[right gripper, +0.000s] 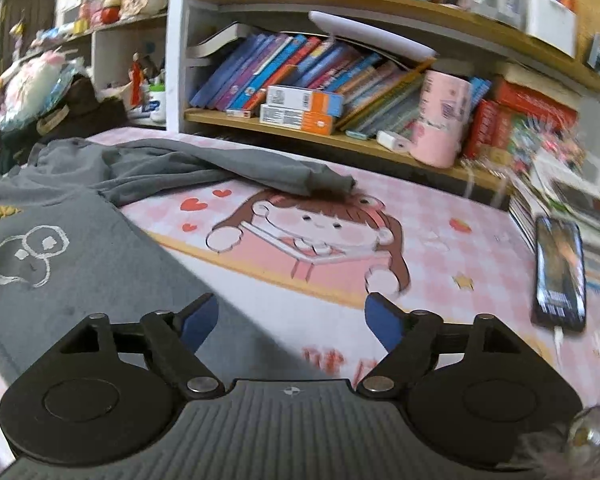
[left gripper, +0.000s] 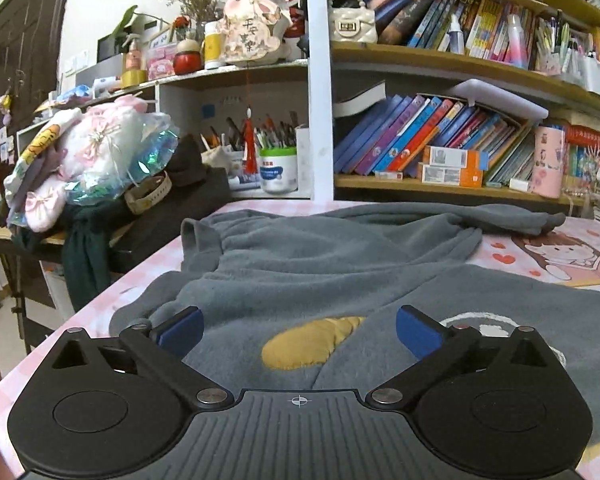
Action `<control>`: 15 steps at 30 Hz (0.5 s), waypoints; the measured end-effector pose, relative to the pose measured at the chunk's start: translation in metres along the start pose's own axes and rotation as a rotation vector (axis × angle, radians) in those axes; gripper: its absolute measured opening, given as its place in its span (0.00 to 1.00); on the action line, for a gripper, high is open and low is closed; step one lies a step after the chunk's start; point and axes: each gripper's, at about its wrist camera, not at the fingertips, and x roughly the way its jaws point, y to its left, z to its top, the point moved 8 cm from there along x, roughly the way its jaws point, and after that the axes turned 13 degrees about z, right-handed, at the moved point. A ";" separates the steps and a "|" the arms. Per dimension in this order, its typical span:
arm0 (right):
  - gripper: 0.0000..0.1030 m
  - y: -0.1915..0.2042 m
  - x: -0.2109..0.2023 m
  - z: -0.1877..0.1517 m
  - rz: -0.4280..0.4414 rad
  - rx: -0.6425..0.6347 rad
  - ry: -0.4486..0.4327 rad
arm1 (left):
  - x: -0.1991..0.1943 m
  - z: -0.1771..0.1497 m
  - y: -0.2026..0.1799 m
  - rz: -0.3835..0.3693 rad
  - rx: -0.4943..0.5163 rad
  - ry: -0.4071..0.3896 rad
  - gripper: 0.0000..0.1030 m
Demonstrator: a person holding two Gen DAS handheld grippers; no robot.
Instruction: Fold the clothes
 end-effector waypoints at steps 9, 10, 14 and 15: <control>0.81 -0.003 0.060 0.042 0.024 -0.180 0.042 | 0.020 0.003 -0.032 -0.065 0.082 0.023 1.00; 0.81 -0.007 0.067 0.049 0.022 -0.195 0.043 | 0.020 0.002 -0.035 -0.069 0.094 0.028 1.00; 0.81 -0.027 0.097 0.071 0.028 -0.197 0.048 | 0.022 0.000 -0.042 -0.061 0.132 0.045 1.00; 0.81 -0.032 0.106 0.076 0.021 -0.198 0.051 | 0.023 0.000 -0.043 -0.053 0.142 0.050 1.00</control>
